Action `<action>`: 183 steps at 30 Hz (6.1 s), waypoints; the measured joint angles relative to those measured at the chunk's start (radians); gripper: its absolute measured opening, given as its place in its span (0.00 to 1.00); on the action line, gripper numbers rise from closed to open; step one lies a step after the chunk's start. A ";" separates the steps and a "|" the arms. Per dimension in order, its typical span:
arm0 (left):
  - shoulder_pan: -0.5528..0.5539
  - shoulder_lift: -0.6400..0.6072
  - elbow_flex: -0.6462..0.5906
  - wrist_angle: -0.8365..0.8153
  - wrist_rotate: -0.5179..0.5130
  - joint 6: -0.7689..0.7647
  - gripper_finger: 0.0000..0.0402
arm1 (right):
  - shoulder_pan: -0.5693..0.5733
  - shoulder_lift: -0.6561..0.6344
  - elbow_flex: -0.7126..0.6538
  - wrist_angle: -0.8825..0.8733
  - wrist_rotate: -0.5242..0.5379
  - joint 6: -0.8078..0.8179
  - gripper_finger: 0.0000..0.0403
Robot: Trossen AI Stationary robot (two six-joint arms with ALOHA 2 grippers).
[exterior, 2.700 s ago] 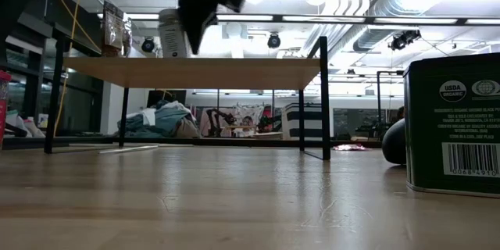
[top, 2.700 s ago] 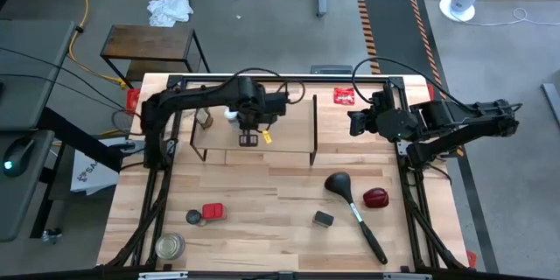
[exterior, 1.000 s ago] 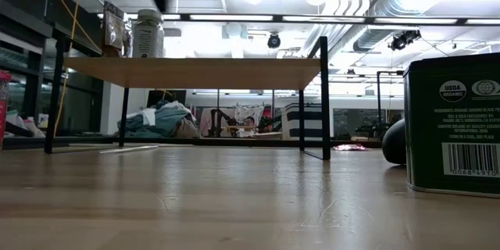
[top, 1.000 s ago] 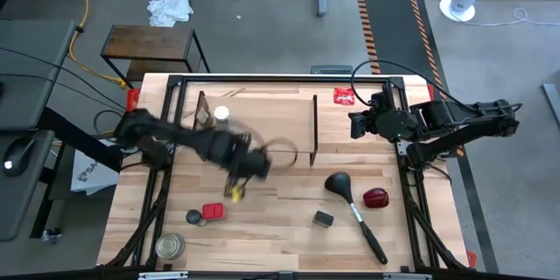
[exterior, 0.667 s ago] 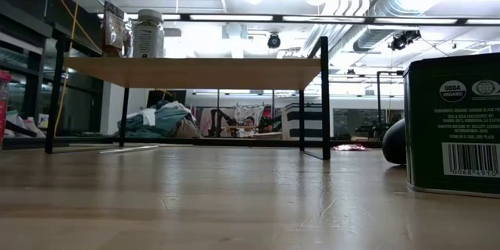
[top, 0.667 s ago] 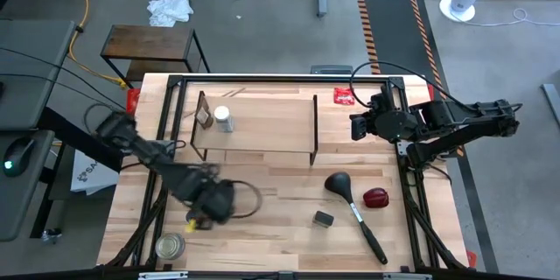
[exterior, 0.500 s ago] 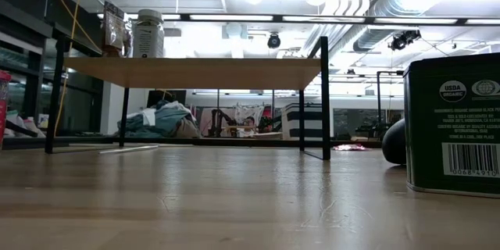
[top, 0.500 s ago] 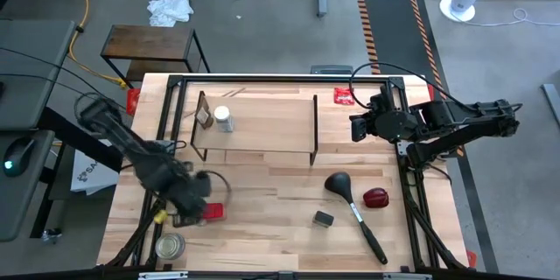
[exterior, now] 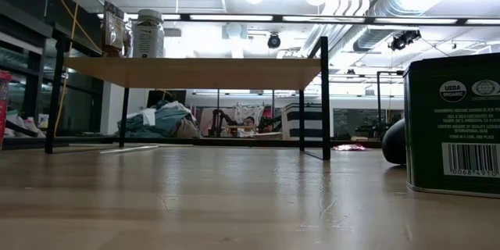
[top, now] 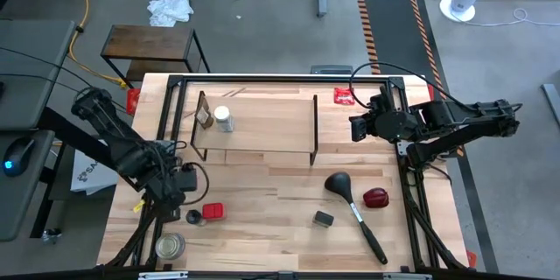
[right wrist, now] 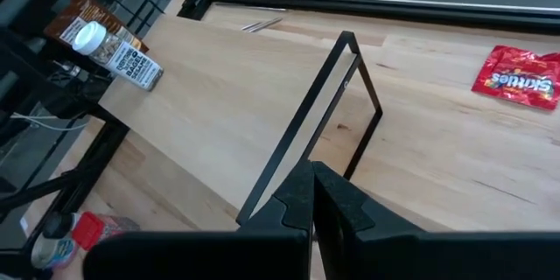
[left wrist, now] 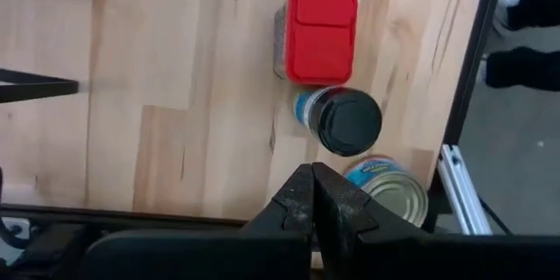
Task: Shelf spices
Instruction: Put the black seasoning bottle on the shelf
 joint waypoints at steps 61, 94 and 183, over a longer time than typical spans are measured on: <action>0.021 0.136 -0.001 0.087 0.011 0.136 0.69 | 0.352 0.583 -0.004 0.269 -0.579 -0.221 0.71; -0.143 0.211 0.026 0.093 -0.003 -0.089 0.69 | 0.344 0.580 -0.002 0.278 -0.568 -0.236 0.71; -0.116 0.670 -0.005 0.470 -0.007 -1.328 0.48 | 0.279 0.573 -0.003 0.261 -0.489 -0.308 0.71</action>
